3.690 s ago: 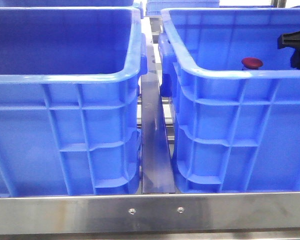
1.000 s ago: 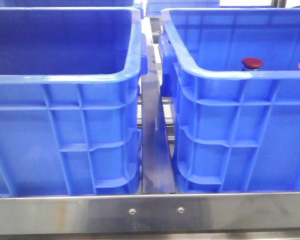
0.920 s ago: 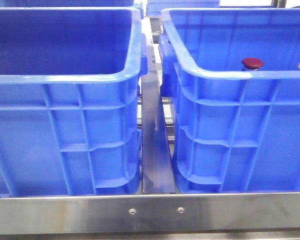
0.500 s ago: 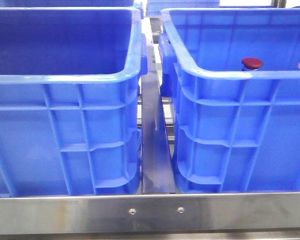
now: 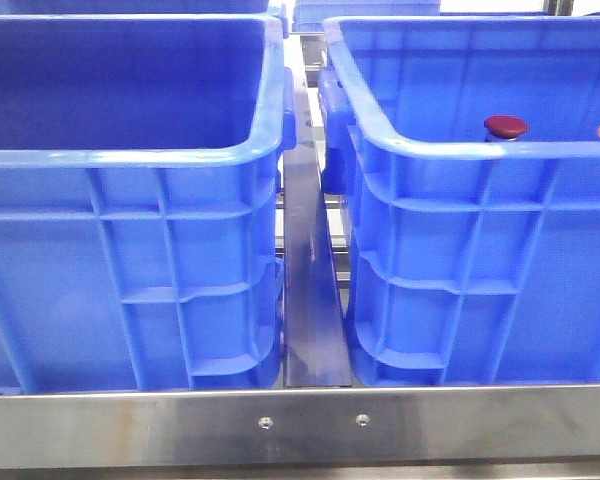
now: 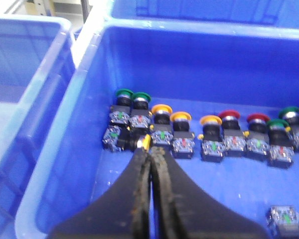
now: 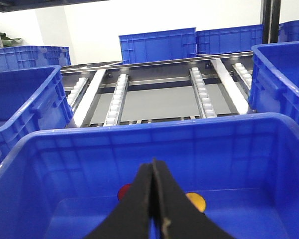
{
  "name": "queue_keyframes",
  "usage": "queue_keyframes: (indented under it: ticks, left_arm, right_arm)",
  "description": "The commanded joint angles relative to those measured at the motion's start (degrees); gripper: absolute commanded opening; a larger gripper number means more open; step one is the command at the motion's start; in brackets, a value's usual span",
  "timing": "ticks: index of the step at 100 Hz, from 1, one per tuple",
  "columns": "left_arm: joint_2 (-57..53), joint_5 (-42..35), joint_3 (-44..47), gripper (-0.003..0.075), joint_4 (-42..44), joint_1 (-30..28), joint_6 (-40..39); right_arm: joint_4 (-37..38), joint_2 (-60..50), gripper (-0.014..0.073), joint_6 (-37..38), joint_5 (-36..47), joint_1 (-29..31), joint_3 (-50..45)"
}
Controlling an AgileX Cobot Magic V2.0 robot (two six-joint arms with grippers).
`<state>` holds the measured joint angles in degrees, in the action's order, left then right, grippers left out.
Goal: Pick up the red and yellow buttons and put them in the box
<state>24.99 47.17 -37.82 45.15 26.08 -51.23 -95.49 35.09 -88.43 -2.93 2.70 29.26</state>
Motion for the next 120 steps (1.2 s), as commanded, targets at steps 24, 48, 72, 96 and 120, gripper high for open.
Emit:
queue_keyframes:
  ticks: [24,48,72,96,120]
  left_arm:
    - [-6.3,-21.5,5.2,-0.0019,-6.6,-12.7,10.3]
    - [-13.1,-33.5,13.5,-0.0019,-26.9,-22.3,31.9]
    - [-18.8,-42.6,24.5,-0.0019,-35.4,-23.6,40.5]
    - [-22.6,-47.2,33.5,-0.0019,-37.3,-22.0,40.5]
    - [-26.5,-52.4,39.8,-0.0019,-37.9,-21.8,40.5]
  right_arm:
    - [-0.3,-0.2,-0.0069,-0.7,-0.9,0.3,1.6]
    - [-0.3,-0.2,-0.0069,-0.7,-0.9,0.3,1.6]
    - [-0.3,-0.2,-0.0069,-0.7,-0.9,0.3,1.6]
    - [-0.3,-0.2,-0.0069,-0.7,-0.9,0.3,1.6]
    - [-0.3,-0.2,-0.0069,-0.7,-0.9,0.3,1.6]
